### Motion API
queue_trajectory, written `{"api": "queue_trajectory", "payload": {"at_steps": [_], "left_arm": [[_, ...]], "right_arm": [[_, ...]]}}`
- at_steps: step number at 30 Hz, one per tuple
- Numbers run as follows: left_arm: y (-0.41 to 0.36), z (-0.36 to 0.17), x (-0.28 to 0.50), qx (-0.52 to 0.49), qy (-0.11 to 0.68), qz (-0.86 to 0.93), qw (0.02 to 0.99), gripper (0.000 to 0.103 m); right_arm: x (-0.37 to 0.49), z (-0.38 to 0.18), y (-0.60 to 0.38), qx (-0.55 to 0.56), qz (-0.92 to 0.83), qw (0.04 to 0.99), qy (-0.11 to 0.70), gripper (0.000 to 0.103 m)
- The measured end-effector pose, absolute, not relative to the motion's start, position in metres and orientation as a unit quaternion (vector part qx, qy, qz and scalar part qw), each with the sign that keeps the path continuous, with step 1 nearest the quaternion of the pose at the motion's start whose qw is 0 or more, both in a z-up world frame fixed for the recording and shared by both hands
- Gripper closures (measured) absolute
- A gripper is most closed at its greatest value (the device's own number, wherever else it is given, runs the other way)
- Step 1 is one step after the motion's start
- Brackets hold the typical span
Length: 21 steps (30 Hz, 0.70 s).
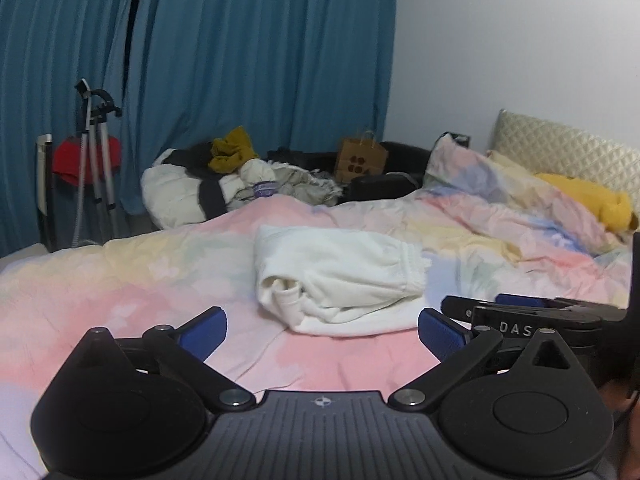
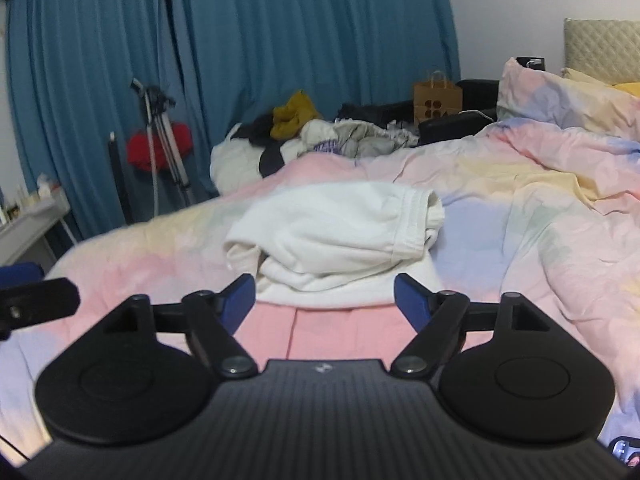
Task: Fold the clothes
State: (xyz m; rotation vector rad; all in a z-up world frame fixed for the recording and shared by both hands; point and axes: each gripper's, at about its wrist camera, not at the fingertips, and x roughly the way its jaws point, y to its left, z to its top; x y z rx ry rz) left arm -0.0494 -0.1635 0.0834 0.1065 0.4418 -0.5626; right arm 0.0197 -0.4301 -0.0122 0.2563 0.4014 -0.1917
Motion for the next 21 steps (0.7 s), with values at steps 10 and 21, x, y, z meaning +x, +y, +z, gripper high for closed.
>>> {"api": "queue_trajectory", "payload": {"at_steps": [10,21], "left_arm": [[-0.158,0.075,-0.038,0.066,0.224,-0.244,0.941,0.0],[-0.153,0.075,-0.033,0.061,0.219,-0.235,0.945,0.0]], "right_arm": [[0.015,-0.016,-0.427,0.132,-0.104,0.969,0.182,0.01],[0.015,-0.016,-0.416,0.098,-0.125,0.97,0.185,0.01]]}}
